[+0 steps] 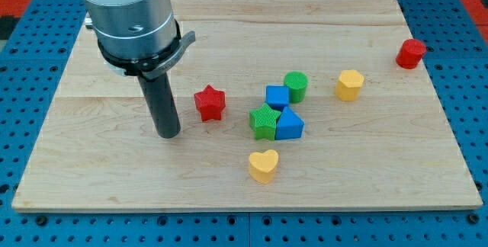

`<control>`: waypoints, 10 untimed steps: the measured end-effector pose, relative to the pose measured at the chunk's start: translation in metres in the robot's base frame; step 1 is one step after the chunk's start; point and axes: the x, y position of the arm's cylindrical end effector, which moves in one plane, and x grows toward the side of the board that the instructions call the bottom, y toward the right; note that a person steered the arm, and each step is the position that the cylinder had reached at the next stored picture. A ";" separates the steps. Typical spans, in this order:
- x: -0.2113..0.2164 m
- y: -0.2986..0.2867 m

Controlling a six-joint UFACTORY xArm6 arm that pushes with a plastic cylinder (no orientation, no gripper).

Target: Move your arm towards the red star

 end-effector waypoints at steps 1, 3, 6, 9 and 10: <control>0.000 -0.010; 0.000 -0.031; 0.000 -0.066; 0.000 -0.095; 0.000 -0.103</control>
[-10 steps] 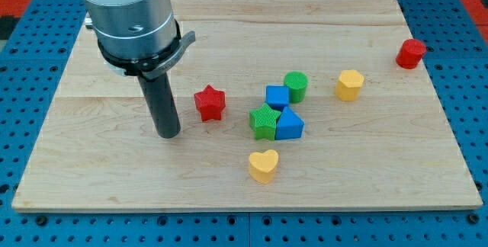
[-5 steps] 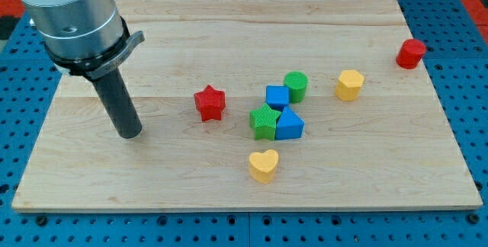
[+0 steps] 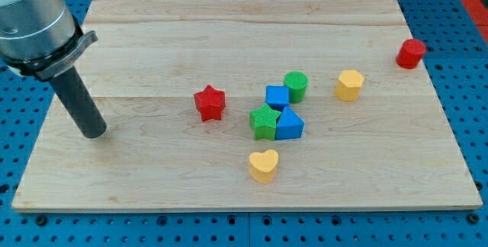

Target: Move your arm towards the red star

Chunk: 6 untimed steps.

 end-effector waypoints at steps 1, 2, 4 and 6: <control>0.000 -0.011; -0.001 -0.011; -0.014 0.002; -0.036 0.060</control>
